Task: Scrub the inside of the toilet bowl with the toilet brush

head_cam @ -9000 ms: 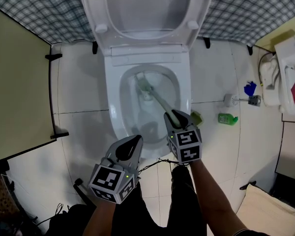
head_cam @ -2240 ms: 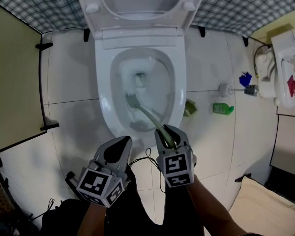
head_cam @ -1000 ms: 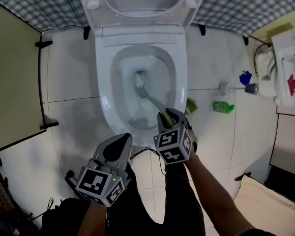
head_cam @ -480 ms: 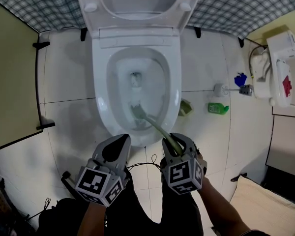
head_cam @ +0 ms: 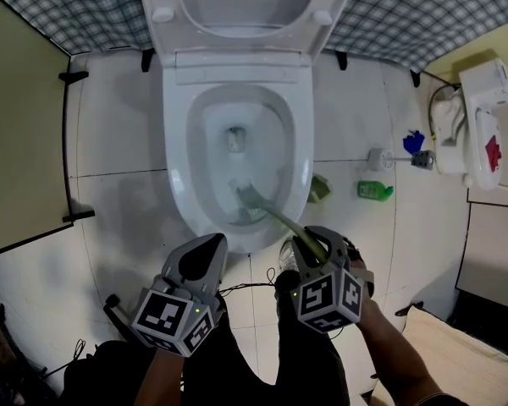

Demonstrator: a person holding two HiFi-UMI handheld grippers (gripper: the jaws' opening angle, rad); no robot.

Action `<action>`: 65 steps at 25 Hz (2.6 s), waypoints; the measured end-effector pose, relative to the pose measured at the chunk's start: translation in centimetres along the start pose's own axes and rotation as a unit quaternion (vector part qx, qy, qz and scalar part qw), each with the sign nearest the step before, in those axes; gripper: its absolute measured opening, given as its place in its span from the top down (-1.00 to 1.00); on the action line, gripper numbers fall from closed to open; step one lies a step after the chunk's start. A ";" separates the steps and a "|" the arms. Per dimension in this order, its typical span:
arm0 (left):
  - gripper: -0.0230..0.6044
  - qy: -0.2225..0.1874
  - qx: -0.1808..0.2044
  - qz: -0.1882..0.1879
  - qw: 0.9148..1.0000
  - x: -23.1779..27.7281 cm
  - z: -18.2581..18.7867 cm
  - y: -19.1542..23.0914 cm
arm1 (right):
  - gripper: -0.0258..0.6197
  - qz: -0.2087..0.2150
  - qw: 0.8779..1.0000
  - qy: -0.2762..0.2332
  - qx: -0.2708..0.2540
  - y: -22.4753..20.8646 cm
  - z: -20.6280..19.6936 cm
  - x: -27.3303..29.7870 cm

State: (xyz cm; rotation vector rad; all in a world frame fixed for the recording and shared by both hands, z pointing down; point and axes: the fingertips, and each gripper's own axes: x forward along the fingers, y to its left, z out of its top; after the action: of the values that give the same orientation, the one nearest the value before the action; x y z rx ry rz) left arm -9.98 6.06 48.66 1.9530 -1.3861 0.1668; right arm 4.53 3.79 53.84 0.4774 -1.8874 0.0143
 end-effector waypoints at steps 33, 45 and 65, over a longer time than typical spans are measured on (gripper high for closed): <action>0.91 0.010 0.005 -0.010 1.000 0.6 -0.2 -0.4 | 0.62 -0.127 0.971 0.040 -0.197 -7.3 -1.2 -0.7; 0.91 0.003 -0.005 0.009 1.000 -0.3 -0.5 0.9 | 0.65 -0.154 0.914 0.056 -0.370 -11.6 2.8 7.1; 0.91 0.008 -0.001 0.002 1.000 0.1 -0.4 0.0 | 0.68 -0.012 0.971 -0.026 -0.239 -3.0 0.2 2.0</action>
State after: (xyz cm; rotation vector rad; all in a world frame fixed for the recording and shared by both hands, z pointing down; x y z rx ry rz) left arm -9.83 6.22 48.95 1.9431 -1.3789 0.1815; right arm 4.79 0.34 54.88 0.1696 -1.8548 -0.4624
